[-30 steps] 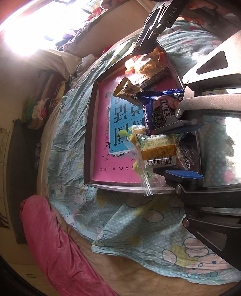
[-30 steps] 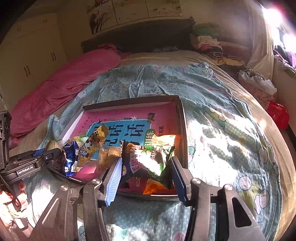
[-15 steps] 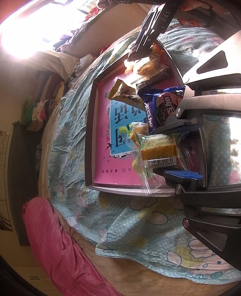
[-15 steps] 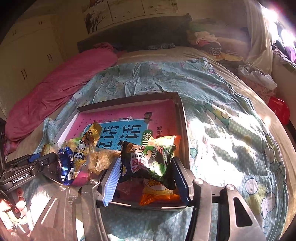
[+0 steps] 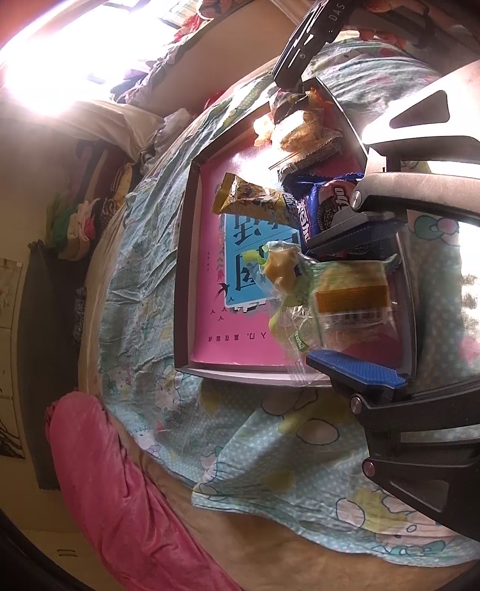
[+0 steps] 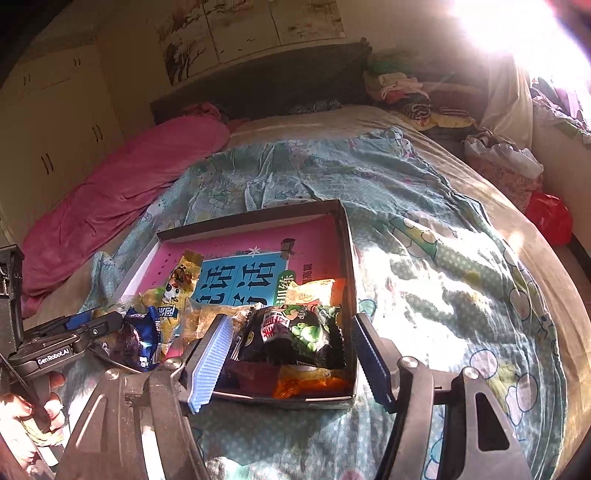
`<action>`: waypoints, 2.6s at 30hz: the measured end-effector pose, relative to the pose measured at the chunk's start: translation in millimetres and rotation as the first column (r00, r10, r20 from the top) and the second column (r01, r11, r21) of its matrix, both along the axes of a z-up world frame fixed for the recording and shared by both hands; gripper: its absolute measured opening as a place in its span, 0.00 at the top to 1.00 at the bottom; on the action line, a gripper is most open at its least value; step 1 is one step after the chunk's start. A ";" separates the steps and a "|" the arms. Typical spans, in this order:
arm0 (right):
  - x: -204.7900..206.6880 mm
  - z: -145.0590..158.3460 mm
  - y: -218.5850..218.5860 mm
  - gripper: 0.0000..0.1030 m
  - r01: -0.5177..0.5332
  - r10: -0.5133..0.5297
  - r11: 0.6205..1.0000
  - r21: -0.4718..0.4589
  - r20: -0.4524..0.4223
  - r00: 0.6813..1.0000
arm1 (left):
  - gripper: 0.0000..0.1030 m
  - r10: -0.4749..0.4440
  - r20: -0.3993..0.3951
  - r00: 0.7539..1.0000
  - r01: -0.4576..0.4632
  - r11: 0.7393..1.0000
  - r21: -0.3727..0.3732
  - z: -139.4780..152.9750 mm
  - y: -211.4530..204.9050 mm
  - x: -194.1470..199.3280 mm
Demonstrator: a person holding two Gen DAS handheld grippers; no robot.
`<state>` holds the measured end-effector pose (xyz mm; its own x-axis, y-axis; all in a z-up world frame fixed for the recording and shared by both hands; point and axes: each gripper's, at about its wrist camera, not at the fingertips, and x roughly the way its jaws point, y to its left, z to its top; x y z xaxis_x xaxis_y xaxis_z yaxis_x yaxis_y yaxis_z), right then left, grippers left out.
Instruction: Organize snacks
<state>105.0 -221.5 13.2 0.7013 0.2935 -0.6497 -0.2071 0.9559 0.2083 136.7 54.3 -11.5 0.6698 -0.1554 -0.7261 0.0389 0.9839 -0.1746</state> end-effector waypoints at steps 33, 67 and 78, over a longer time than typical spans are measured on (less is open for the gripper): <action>-97.4 11.9 17.3 0.09 -0.033 0.034 0.996 -0.085 0.007 0.999 | 0.26 0.008 -0.081 0.997 -0.007 1.000 0.015 17.1 -48.0 -103.8; -124.8 12.9 20.9 0.07 -0.058 0.057 0.995 -0.084 -0.019 0.998 | 0.26 0.007 -0.078 0.997 -0.003 0.998 0.055 22.0 -61.1 -119.9; -125.1 12.1 21.3 0.07 -0.059 0.057 0.995 -0.084 -0.021 0.998 | 0.26 0.010 -0.078 0.997 -0.005 0.998 0.060 21.4 -60.6 -120.0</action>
<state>-20.1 -200.3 25.2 0.6722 0.2768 -0.6867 -0.2598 0.9567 0.1313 16.8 -6.3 9.9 0.6119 -0.1052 -0.7839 0.0200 0.9929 -0.1177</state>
